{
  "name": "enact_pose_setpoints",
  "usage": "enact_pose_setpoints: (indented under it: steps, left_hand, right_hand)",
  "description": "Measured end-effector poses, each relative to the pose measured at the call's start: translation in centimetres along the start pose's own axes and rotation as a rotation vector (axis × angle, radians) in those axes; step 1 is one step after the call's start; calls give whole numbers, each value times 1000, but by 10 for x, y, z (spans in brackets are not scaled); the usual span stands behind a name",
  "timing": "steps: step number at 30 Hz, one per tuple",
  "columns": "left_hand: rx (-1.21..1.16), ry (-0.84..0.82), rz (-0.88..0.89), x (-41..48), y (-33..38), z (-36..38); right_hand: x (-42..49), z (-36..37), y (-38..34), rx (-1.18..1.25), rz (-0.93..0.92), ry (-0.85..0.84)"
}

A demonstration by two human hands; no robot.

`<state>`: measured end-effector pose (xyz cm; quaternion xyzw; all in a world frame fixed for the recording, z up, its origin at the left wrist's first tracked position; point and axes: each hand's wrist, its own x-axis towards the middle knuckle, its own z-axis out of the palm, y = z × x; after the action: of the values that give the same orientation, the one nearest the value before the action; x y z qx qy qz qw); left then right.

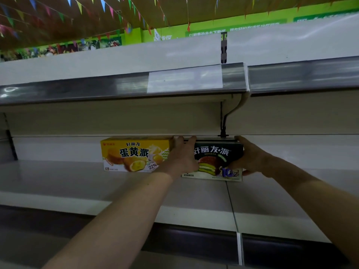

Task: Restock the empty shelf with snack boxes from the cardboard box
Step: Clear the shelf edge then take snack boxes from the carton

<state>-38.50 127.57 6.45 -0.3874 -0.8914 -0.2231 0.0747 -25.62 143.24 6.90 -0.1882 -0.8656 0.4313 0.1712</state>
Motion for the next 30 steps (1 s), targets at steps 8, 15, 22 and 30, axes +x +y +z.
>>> enact_pose_setpoints:
  steps: [8, 15, 22, 30]
  left_hand:
    - [80, 97, -29, 2, -8, 1]
    - [167, 132, -53, 7, -10, 4]
    - [359, 124, -38, 3, -4, -4]
    - [519, 199, -29, -7, -3, -6]
  right_hand:
    - [22, 18, 3, -14, -67, 95]
    - [31, 27, 0, -149, -77, 119]
    - [32, 26, -1, -295, -72, 129]
    - [13, 28, -12, -656, -131, 197]
